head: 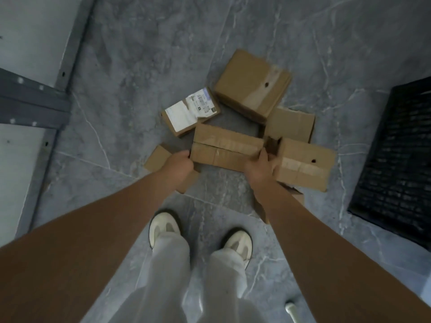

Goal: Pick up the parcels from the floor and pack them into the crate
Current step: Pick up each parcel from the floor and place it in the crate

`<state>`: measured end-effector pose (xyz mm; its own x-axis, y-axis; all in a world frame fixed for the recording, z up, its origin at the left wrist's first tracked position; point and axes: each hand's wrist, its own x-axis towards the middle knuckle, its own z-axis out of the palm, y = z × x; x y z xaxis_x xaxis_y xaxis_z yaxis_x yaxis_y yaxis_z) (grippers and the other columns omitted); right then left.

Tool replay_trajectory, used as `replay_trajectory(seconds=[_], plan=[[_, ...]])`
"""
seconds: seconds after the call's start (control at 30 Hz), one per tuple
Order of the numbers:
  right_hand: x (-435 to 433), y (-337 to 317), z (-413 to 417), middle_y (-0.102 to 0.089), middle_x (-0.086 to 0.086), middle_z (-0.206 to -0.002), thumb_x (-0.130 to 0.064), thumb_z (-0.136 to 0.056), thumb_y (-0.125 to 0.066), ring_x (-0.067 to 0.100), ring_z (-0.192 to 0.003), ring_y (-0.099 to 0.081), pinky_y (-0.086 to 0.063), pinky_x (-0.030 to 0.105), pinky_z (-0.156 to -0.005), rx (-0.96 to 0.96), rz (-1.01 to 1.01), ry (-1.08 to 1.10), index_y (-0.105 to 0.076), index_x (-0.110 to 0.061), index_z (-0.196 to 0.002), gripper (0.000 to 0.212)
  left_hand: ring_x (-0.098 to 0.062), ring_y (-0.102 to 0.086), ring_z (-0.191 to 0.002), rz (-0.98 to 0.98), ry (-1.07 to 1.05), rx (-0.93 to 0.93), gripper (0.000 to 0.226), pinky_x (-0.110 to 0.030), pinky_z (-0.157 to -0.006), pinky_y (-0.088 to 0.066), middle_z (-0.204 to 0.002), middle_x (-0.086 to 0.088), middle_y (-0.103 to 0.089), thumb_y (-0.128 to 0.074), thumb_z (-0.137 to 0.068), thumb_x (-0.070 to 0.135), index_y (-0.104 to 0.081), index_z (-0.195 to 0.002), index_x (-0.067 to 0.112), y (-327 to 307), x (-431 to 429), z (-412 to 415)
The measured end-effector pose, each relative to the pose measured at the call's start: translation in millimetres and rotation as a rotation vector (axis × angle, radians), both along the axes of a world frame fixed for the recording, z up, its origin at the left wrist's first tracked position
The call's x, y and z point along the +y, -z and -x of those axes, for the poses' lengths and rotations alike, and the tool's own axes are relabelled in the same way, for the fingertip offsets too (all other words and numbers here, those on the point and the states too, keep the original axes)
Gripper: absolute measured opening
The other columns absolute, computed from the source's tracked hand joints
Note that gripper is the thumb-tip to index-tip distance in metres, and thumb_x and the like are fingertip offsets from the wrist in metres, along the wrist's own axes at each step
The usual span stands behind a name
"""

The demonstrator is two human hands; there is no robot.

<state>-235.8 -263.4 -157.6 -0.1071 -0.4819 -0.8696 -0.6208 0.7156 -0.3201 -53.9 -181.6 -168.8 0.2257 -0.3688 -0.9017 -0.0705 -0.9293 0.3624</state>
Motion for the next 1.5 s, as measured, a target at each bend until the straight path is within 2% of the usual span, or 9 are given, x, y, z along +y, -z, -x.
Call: replay_trajectory(seconds=[0.13, 0.3, 0.4, 0.5, 0.67, 0.87, 1.17, 1.3, 1.5], plan=[[7, -26, 0, -0.059, 0.008, -0.129, -0.008, -0.085, -0.04, 0.031, -0.103, -0.06, -0.053, 0.044, -0.092, -0.116, -0.011, 0.215, -0.045, -0.026, -0.142, 0.061, -0.027, -0.056, -0.113, 0.03, -0.132, 0.058, 0.052, -0.034, -0.098, -0.045, -0.124, -0.008, -0.062, -0.04, -0.087, -0.011, -0.058, -0.13, 0.014, -63, -6, -3], [-21, -132, -13, -0.062, 0.004, -0.076, 0.002, -0.087, -0.037, 0.012, -0.061, -0.056, -0.043, 0.026, -0.057, -0.175, 0.175, 0.31, -0.067, -0.014, -0.105, 0.038, -0.017, -0.061, -0.102, 0.232, -0.396, 0.006, 0.047, -0.016, -0.069, -0.045, -0.117, -0.002, -0.065, -0.052, -0.083, -0.01, -0.067, -0.114, 0.023, -175, -19, -38], [-41, -229, -45, -0.068, 0.006, -0.083, -0.005, -0.095, -0.041, 0.014, -0.069, -0.064, -0.047, 0.028, -0.064, -0.296, 0.25, 0.344, -0.067, -0.018, -0.096, 0.029, 0.0, -0.065, -0.083, 0.383, -0.555, -0.041, 0.039, -0.007, -0.061, -0.044, -0.095, 0.004, -0.068, -0.053, -0.085, -0.007, -0.068, -0.109, 0.02, -271, -26, -61], [-56, -339, -91, -0.073, 0.001, -0.104, -0.033, -0.1, -0.042, 0.016, -0.099, -0.067, -0.053, 0.037, -0.09, -0.481, 0.288, 0.259, -0.071, -0.022, -0.104, 0.031, -0.011, -0.072, -0.087, 0.521, -0.612, -0.035, 0.036, -0.014, -0.067, -0.052, -0.095, 0.001, -0.076, -0.06, -0.083, 0.001, -0.071, -0.114, 0.015, -372, -28, -89], [-58, -502, -158, -0.069, -0.002, -0.109, -0.035, -0.103, -0.036, 0.009, -0.101, -0.063, -0.047, 0.031, -0.086, -0.717, 0.419, 0.093, -0.066, -0.021, -0.116, 0.036, -0.021, -0.069, -0.092, 0.719, -0.866, -0.216, 0.044, -0.04, -0.08, -0.057, -0.105, 0.0, -0.074, -0.047, -0.081, -0.007, -0.07, -0.116, 0.007, -521, 2, -136], [-6, -662, -168, -0.074, -0.011, -0.097, -0.041, -0.1, -0.044, 0.009, -0.096, -0.068, -0.05, 0.025, -0.076, -0.883, 0.481, -0.217, -0.07, -0.028, -0.111, 0.031, -0.018, -0.072, -0.09, 0.909, -0.943, -0.37, 0.064, -0.026, -0.069, -0.059, -0.108, -0.003, -0.073, -0.035, -0.08, -0.014, -0.066, -0.124, 0.02, -672, 98, -114], [190, -827, -195, -0.077, 0.0, -0.093, -0.033, -0.098, -0.05, 0.016, -0.09, -0.072, -0.055, 0.029, -0.076, -1.112, 0.285, -0.777, -0.074, -0.023, -0.109, 0.028, -0.021, -0.059, -0.102, 1.004, -1.252, -0.687, 0.062, -0.039, -0.093, -0.04, -0.111, -0.004, -0.072, -0.044, -0.067, 0.01, -0.069, -0.119, 0.035, -834, 359, -33], [326, -870, -194, -0.077, -0.003, -0.093, -0.017, -0.1, -0.046, 0.004, -0.079, -0.07, -0.054, 0.015, -0.065, -1.212, 0.229, -1.049, -0.07, -0.025, -0.113, 0.029, -0.021, -0.054, -0.092, 1.003, -1.468, -0.748, 0.062, -0.041, -0.083, -0.046, -0.109, -0.008, -0.07, -0.044, -0.068, 0.013, -0.067, -0.118, 0.04, -876, 489, 32], [533, -889, -173, -0.073, 0.003, -0.111, -0.018, -0.098, -0.05, 0.022, -0.106, -0.068, -0.05, 0.042, -0.1, -1.226, 0.12, -1.412, -0.07, -0.02, -0.118, 0.029, -0.019, -0.062, -0.101, 0.919, -1.87, -0.893, 0.043, -0.044, -0.093, -0.052, -0.112, -0.006, -0.065, -0.046, -0.087, 0.022, -0.065, -0.119, 0.045, -875, 662, 135]])
